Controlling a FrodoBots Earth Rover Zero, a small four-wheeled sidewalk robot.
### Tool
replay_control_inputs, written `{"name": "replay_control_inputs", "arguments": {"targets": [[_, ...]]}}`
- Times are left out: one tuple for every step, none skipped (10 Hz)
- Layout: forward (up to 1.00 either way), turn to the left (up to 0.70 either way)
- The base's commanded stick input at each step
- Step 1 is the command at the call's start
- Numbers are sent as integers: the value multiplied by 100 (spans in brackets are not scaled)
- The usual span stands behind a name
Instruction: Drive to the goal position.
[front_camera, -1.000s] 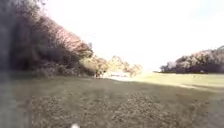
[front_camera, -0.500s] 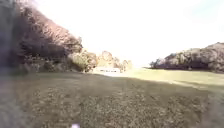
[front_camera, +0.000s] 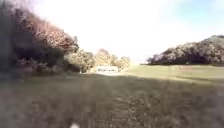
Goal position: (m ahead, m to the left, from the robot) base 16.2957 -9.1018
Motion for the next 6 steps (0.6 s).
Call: {"name": "replay_control_inputs", "arguments": {"targets": [[85, 0], [85, 0], [85, 0], [85, 0], [85, 0], [85, 0]]}}
